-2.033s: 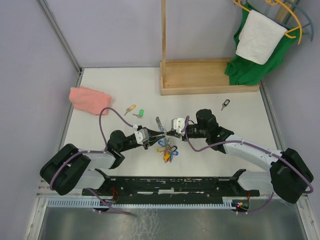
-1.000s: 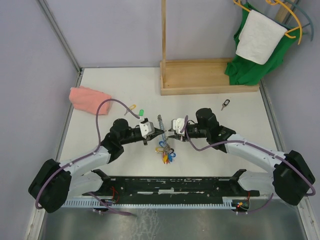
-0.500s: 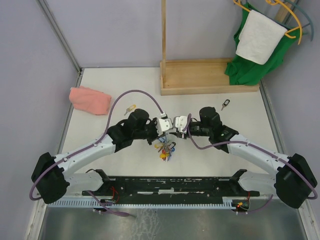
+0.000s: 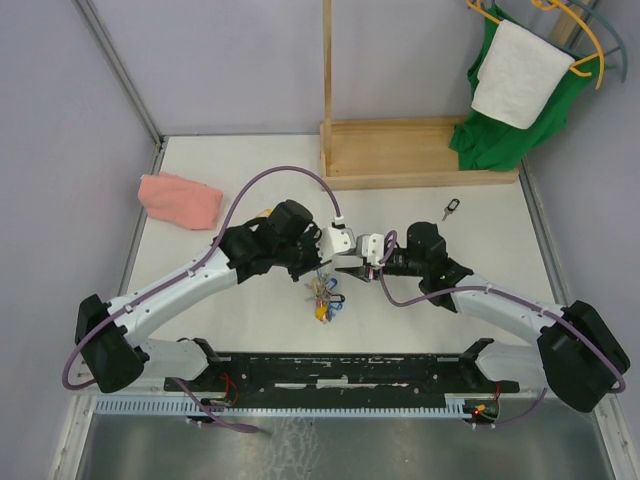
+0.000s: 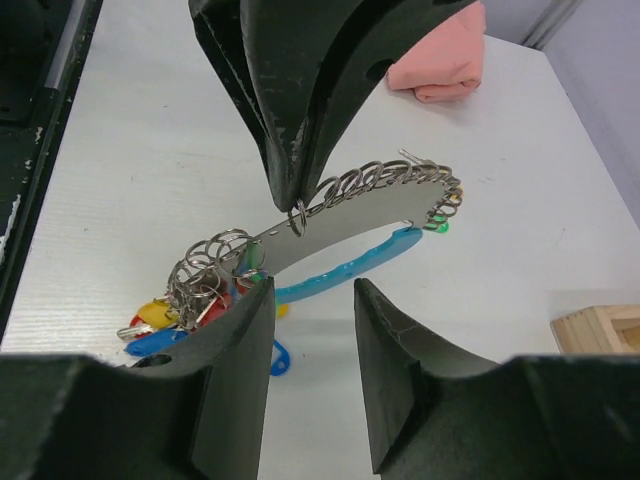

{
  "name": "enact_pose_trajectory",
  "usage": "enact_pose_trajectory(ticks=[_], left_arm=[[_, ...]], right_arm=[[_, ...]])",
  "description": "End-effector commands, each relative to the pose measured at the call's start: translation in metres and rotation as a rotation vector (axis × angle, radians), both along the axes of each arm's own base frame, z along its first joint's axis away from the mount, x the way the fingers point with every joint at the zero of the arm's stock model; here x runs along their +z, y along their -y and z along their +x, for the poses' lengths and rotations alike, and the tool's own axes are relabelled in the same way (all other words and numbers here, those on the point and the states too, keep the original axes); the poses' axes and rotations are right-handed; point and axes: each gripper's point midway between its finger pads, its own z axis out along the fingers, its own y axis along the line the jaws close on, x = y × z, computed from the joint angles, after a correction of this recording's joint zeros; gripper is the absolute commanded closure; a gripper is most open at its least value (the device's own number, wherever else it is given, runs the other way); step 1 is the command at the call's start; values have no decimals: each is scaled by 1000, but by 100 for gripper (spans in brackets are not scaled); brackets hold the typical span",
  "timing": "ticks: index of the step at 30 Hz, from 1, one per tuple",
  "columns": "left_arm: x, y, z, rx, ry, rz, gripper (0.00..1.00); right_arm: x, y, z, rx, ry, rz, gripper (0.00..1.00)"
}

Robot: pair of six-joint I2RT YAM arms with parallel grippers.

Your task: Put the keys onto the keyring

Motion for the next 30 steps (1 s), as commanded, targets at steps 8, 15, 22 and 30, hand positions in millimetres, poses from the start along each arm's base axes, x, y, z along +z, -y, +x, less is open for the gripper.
enact_pose_trajectory(ticks=[8, 15, 22, 30], left_arm=[[32, 8, -4, -131, 91, -42, 97], [36, 10, -5, -161, 126, -72, 97], [37, 14, -8, -183, 121, -94, 97], [36, 16, -8, -190, 116, -96, 97]], right_arm=[[20, -23, -8, 125, -41, 155, 58], [18, -30, -9, 153, -82, 202, 59], [18, -34, -10, 173, -97, 209, 63], [17, -38, -14, 199, -111, 202, 76]])
